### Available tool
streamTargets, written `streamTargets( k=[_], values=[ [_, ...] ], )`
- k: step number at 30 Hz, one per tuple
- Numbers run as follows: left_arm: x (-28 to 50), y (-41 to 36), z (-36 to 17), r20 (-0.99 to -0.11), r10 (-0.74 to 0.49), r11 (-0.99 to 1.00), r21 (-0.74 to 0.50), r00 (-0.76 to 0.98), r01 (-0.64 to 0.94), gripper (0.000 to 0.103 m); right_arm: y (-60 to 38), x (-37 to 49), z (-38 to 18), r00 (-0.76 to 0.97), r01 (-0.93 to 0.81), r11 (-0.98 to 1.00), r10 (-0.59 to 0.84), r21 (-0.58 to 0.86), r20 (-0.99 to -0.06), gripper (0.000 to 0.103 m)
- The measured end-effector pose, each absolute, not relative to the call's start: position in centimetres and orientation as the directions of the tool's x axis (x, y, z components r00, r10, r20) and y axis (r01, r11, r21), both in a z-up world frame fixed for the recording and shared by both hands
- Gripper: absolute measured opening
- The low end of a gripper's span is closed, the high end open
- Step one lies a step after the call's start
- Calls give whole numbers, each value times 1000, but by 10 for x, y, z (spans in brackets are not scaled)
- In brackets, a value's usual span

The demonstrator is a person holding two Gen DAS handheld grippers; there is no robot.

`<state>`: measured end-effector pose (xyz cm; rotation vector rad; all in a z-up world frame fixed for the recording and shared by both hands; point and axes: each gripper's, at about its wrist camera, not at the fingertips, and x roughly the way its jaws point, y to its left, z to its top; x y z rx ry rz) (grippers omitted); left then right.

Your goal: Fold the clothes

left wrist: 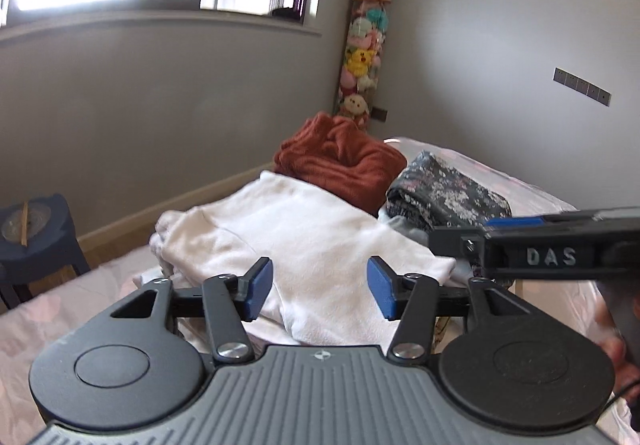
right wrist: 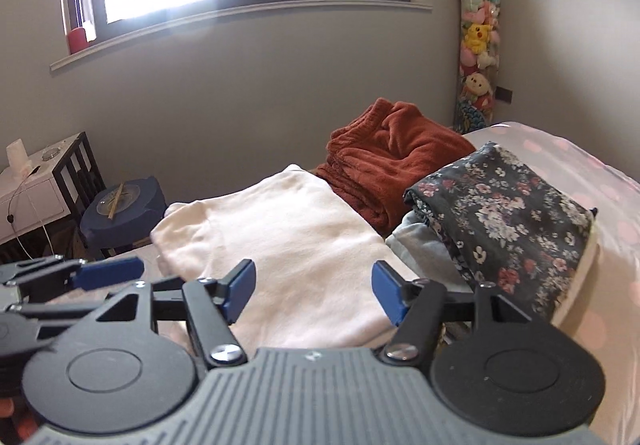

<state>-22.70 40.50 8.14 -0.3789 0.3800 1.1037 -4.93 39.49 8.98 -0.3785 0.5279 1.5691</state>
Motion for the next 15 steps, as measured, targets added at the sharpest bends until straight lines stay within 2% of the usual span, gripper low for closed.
streamTargets(
  k=[2, 4, 6, 10, 15],
  values=[
    [-228, 395, 89, -449, 807, 389, -84, 383, -918, 68, 377, -52, 96, -45, -994, 16, 847, 110, -529, 72],
    [-231, 386, 94, -415, 831, 380, -66, 371, -923, 75, 361, -55, 99, -18, -992, 50, 855, 117, -518, 76],
    [-234, 377, 98, -389, 846, 375, -52, 365, -925, 76, 345, -59, 100, 9, -989, 82, 862, 122, -507, 85],
    [-236, 365, 99, -398, 840, 382, -48, 368, -923, 78, 314, -68, 101, 64, -980, 147, 872, 134, -485, 93],
    [-241, 351, 90, -424, 831, 376, -45, 359, -925, 78, 287, -77, 96, 97, -966, 197, 876, 167, -472, 95]
  ],
)
